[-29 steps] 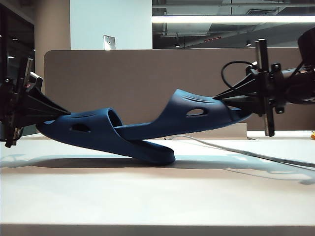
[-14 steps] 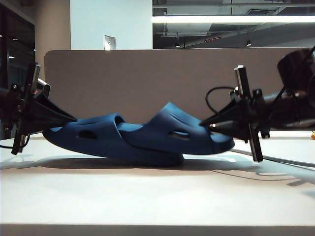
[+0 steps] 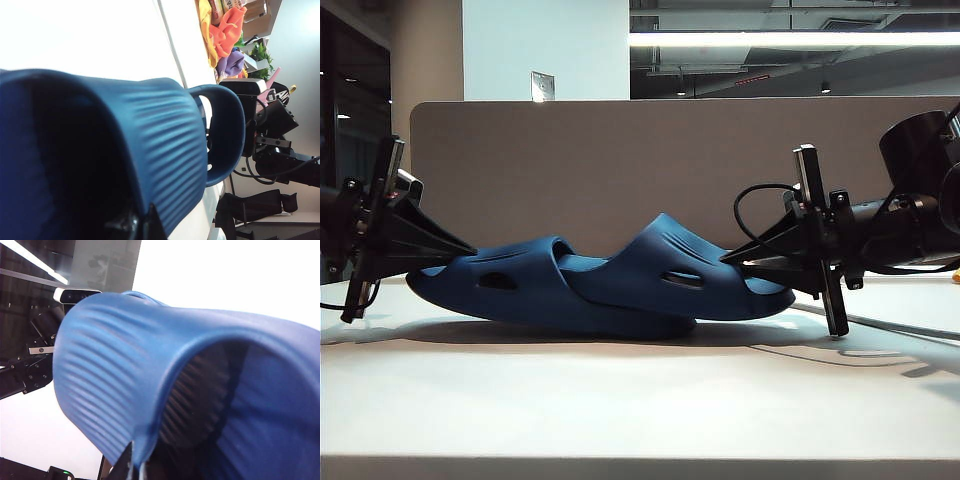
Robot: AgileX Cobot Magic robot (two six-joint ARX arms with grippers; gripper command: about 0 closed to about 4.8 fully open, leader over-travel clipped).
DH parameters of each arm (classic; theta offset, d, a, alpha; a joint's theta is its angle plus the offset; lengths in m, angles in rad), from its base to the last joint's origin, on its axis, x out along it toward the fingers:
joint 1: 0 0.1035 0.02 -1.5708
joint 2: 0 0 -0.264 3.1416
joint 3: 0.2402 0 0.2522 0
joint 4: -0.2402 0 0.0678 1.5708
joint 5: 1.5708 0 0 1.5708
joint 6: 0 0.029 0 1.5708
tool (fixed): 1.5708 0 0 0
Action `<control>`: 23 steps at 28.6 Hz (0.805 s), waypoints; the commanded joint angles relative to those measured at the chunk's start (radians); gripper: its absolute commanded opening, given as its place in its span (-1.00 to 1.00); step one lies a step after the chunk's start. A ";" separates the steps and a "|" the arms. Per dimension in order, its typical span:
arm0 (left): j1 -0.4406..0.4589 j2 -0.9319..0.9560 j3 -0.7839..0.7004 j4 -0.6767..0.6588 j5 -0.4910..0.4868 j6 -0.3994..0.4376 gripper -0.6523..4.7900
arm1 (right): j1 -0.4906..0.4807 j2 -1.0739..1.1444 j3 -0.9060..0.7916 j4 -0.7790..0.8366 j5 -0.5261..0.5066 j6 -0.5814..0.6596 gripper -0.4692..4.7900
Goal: Interlock the pair of blue slippers on the table with their fronts facing up.
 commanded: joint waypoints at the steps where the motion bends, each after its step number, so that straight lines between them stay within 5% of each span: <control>1: -0.027 0.000 0.001 -0.018 0.042 0.000 -0.78 | 0.011 0.001 0.014 0.005 -0.030 -0.003 -0.83; 23: -0.074 0.000 0.003 -0.009 0.026 -0.004 -0.78 | 0.063 0.002 0.086 -0.077 -0.008 -0.048 -0.82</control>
